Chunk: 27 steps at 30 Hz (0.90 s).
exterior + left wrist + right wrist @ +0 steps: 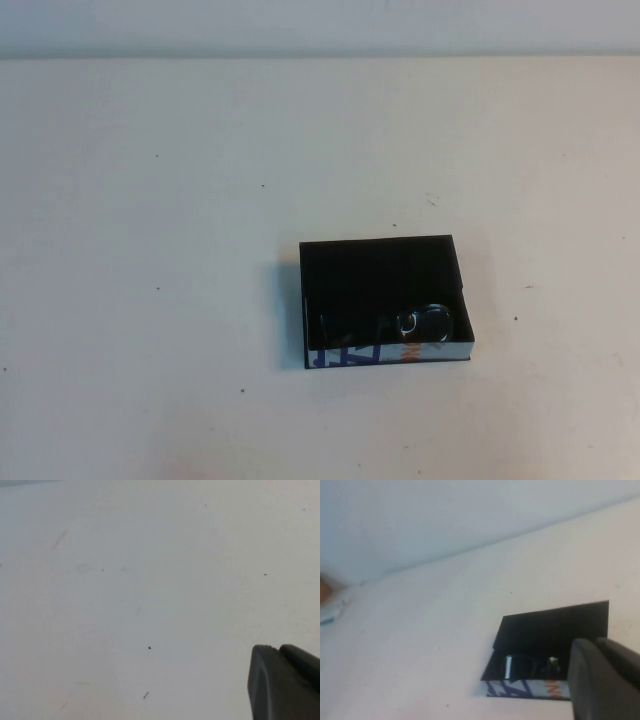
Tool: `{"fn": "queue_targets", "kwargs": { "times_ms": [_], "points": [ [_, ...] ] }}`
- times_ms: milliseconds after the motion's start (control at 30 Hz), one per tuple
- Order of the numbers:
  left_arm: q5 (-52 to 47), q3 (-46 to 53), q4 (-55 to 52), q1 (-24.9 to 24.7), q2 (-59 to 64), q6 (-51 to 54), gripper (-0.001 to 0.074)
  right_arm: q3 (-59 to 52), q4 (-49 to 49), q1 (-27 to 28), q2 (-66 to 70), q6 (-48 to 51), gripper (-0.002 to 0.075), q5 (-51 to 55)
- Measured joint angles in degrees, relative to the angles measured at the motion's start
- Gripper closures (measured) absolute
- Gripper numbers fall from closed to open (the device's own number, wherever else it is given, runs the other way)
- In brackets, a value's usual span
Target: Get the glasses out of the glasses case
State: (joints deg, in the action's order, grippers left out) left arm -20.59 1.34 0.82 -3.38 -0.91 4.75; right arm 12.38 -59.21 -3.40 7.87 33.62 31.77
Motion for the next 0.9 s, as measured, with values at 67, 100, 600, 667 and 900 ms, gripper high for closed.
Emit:
{"fn": "queue_targets", "kwargs": {
  "times_ms": [67, 100, 600, 667, 900],
  "points": [
    [0.0, 0.0, 0.0, 0.0, 0.0, 0.0, 0.0739, 6.8, 5.9, 0.0, 4.4, 3.7, 0.0744, 2.6],
    [0.0, 0.0, 0.0, 0.0, 0.0, 0.0, 0.0739, 10.5, 9.8, 0.0, 7.4, 5.5, 0.0744, 4.4],
    [0.0, 0.0, 0.0, 0.0, 0.0, 0.0, 0.0739, 56.5, 23.8, -2.3, 61.5, 30.2, 0.0744, 38.0],
    [0.0, 0.0, 0.0, 0.0, 0.0, 0.0, 0.0739, 60.5, 25.5, -4.9, 67.2, 30.5, 0.0744, 38.1],
    [0.0, 0.0, 0.0, 0.0, 0.0, 0.0, 0.0739, 73.3, 37.9, -17.6, 86.7, 28.3, 0.0744, 38.2]
  ]
}}
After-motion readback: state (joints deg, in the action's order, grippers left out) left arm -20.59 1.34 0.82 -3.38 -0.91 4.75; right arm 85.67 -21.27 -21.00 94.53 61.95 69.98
